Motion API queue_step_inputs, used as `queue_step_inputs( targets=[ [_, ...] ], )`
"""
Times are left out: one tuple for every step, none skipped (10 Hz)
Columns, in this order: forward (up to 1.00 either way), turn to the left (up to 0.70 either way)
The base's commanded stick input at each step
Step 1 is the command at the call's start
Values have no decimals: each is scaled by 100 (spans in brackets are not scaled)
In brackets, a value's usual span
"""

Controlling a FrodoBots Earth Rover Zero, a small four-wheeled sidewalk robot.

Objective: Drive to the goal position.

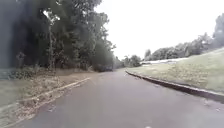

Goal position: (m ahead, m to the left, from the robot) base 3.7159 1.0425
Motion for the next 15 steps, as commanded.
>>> queue_step_inputs(
  targets=[
    [45,27],
    [45,27],
    [45,21],
    [45,15],
    [45,0],
    [45,0],
    [45,0],
    [45,0],
    [45,0],
    [45,0],
    [45,0],
    [45,0],
    [45,0],
    [45,0],
    [45,0]
  ],
)
